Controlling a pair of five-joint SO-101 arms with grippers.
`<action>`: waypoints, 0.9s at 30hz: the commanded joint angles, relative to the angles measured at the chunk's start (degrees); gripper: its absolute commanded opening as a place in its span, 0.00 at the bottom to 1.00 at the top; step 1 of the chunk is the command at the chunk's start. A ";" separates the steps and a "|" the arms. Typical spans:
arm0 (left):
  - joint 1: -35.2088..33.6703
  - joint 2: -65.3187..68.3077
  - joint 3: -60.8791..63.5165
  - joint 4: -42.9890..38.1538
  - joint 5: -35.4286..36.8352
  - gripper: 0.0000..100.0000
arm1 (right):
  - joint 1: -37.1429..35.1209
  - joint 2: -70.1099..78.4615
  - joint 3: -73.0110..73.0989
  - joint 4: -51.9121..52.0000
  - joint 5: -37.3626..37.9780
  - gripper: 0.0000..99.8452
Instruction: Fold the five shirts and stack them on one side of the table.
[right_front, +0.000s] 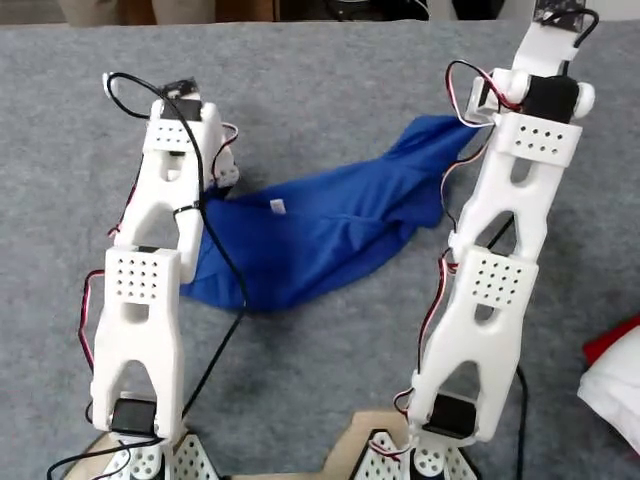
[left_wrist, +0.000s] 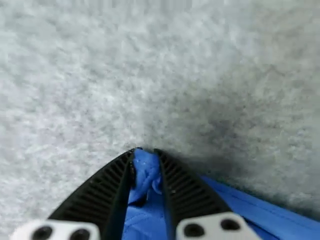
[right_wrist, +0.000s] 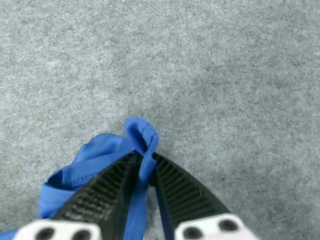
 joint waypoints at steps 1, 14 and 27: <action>-0.26 -0.75 -11.43 2.99 0.35 0.02 | -1.10 -0.75 -3.30 -1.32 0.09 0.00; -0.44 -9.45 -39.21 9.76 0.09 0.02 | -8.84 -20.88 -3.30 -20.04 0.09 0.00; -0.53 -36.97 -39.21 9.76 0.09 0.02 | -9.01 -40.66 -3.21 -31.30 0.09 0.00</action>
